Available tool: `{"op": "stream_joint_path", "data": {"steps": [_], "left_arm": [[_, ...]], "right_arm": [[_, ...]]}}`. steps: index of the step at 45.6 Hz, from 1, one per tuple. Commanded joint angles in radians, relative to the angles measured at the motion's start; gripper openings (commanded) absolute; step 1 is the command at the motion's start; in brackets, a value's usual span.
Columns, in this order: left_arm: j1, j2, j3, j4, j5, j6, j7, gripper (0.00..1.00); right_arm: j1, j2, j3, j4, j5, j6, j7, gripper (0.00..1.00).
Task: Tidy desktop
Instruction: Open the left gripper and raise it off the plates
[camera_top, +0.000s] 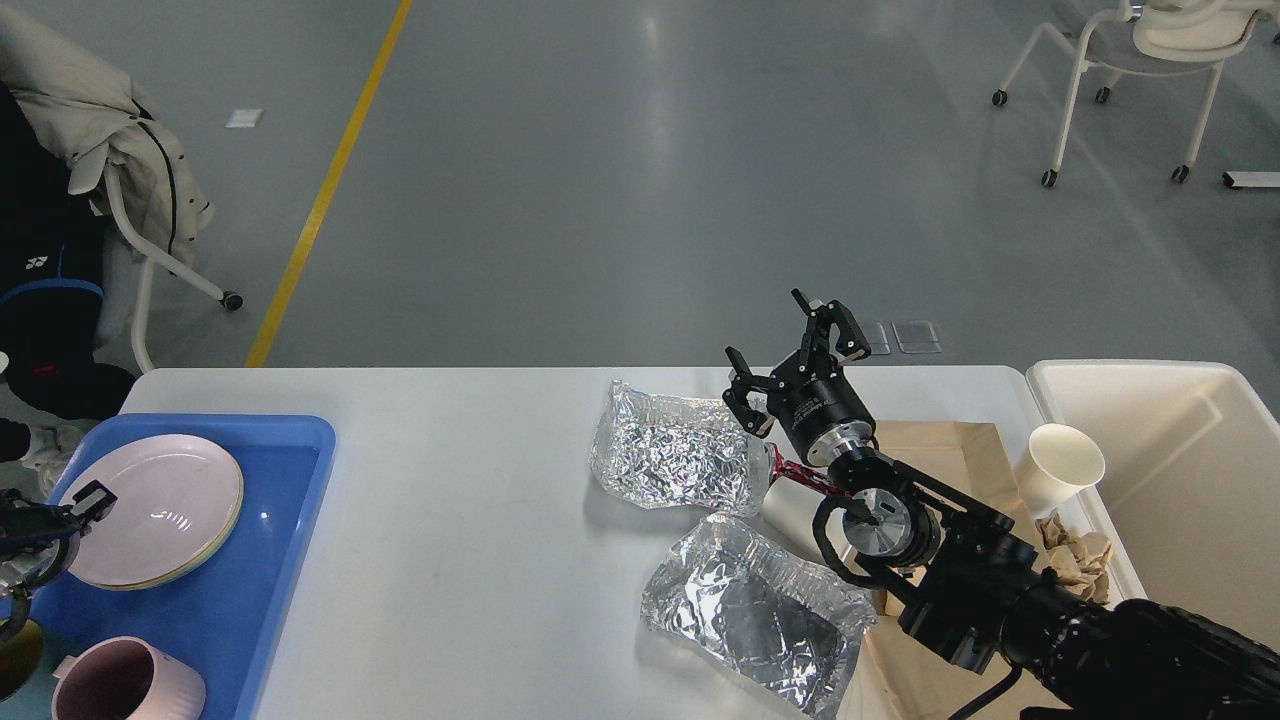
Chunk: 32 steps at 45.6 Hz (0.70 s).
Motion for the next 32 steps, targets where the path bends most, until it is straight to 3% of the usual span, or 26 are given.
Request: {"op": "stream_joint_path", "data": {"steps": [1,18,32], "left_arm": [[0.003,-0.003,0.002,-0.012,0.000,-0.007,0.008,0.95],[-0.031,0.027,-0.020,-0.012,-0.003,-0.126,0.014,0.96],[-0.078,0.119,-0.365,-0.003,-0.012,-0.123,0.012,0.96]], "right_arm": [[0.000,0.001,0.000,0.000,0.000,0.000,0.000,1.00],[0.000,0.000,0.000,0.000,0.000,0.000,0.000,1.00],[0.000,0.000,0.000,0.000,0.000,0.000,0.000,1.00]]}}
